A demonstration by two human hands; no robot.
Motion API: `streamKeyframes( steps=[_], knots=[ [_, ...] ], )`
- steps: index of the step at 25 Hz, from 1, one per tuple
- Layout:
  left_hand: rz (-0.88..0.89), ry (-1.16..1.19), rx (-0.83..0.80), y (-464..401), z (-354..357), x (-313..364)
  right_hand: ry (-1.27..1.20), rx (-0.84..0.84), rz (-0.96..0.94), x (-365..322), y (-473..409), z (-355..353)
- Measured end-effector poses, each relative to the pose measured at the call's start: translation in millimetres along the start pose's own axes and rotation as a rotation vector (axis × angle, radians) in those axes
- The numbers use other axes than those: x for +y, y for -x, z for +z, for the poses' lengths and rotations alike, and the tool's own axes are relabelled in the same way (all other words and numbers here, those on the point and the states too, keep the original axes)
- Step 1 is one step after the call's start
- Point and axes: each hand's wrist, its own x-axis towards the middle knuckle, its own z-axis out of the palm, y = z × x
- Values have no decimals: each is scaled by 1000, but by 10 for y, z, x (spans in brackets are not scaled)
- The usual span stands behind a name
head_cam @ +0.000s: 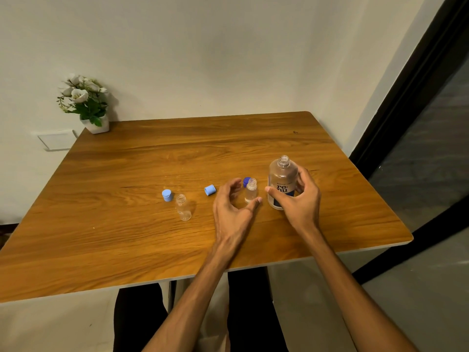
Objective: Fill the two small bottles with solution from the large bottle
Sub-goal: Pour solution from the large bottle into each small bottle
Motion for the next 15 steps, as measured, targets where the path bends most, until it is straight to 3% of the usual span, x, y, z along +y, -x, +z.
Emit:
streamKeyframes(
  steps=[5, 9, 11, 15],
  knots=[
    [203, 13, 251, 339, -415, 101, -23, -53, 9, -181, 219, -35],
    [164, -47, 464, 399, -772, 20, 16, -104, -39, -416, 401, 35],
    [54, -114, 478, 315, -915, -39, 56, -126, -79, -549, 457, 89],
    [-60, -231, 316, 134, -1072, -168, 177, -173, -193, -825, 503, 207]
  ],
)
